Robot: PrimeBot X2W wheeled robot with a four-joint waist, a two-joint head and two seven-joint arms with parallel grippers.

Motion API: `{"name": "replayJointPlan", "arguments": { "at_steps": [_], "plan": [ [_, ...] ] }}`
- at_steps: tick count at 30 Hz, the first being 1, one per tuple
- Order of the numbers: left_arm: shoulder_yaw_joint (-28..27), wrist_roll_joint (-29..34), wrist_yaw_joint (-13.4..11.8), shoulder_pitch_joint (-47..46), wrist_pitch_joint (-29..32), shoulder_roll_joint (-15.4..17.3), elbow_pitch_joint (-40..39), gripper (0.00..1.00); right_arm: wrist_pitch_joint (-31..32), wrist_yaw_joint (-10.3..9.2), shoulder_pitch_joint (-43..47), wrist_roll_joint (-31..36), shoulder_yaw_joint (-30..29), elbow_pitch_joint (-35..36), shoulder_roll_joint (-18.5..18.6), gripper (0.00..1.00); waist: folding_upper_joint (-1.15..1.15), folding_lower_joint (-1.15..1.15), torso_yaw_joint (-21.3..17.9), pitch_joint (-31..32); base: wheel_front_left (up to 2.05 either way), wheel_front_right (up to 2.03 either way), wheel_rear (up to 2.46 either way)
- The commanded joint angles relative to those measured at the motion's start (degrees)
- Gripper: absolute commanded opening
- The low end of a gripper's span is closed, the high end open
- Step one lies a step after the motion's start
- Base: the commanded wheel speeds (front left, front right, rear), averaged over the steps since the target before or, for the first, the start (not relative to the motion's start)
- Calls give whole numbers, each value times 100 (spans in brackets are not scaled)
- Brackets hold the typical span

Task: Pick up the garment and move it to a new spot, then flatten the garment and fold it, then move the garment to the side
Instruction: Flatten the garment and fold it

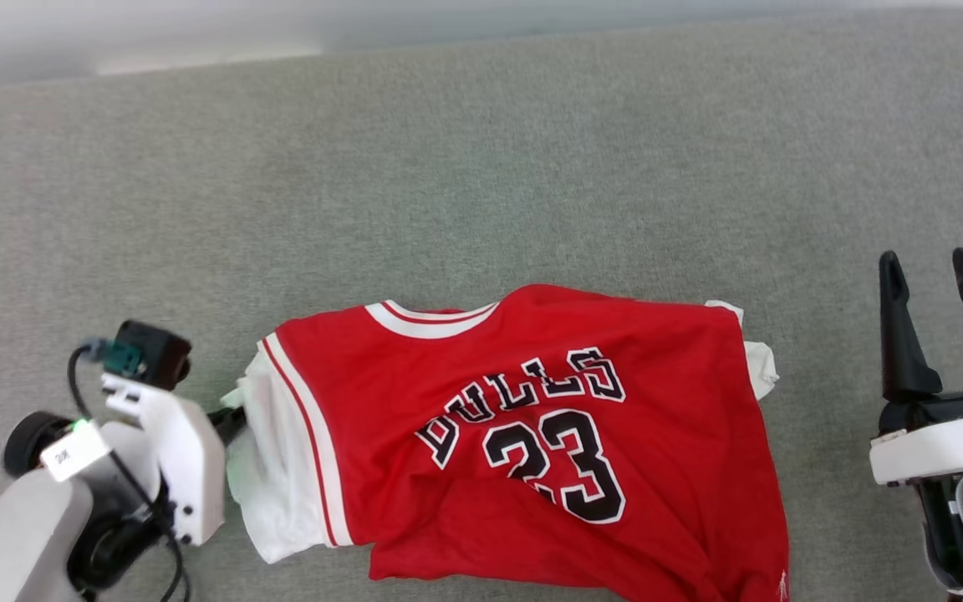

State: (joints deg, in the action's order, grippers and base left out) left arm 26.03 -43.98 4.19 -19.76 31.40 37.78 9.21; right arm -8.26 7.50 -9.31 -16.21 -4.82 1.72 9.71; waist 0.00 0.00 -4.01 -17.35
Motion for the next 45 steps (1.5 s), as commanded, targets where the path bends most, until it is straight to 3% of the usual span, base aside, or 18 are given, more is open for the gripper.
{"name": "replayJointPlan", "arguments": {
  "at_steps": [1, 7, 13, 21, 26, 32, 44, 45],
  "plan": [
    [-3, 64, -63, 178, -34, 101, 55, 0, 58, -2, 55, -61, -13, -27, 33, 100, 0, 0, 65, 115, 0, 0, 0],
    [-463, 118, -343, 553, -728, 377, -510, 0, 947, -2, 273, -125, 83, -103, 502, 100, 0, 0, 242, 413, 0, 0, 0],
    [-938, 40, -725, 1042, -1059, 635, -1433, 0, 2371, -2, 462, -522, 314, 163, 1106, 100, 0, 0, 453, 473, 0, 0, 0],
    [-1088, 39, -1137, 1486, -1167, 584, -2647, 0, 4647, -2, 111, -1154, 611, 513, 1518, 100, 0, 0, 753, 275, 0, 0, 0],
    [-995, 160, -1226, 1433, -1132, 552, -3013, 0, 5794, -2, -224, -1131, 784, 475, 1606, 100, 0, 0, 959, 114, 0, 0, 0],
    [-850, 277, -1213, 1293, -1114, 493, -3184, 0, 6206, -2, -551, -970, 1016, 187, 1654, 100, 0, 0, 1168, -70, 0, 0, 0],
    [-661, 326, -1116, 1074, -1138, 357, -3097, 0, 6205, -2, -389, -934, 1770, -712, 1862, 100, 0, 0, 1394, -382, 0, 0, 0],
    [-653, 332, -1106, 1053, -1146, 349, -3071, 0, 6207, -2, -338, -944, 1855, -793, 1897, 51, 0, 0, 1398, -391, 0, 0, 0]
  ]
}}
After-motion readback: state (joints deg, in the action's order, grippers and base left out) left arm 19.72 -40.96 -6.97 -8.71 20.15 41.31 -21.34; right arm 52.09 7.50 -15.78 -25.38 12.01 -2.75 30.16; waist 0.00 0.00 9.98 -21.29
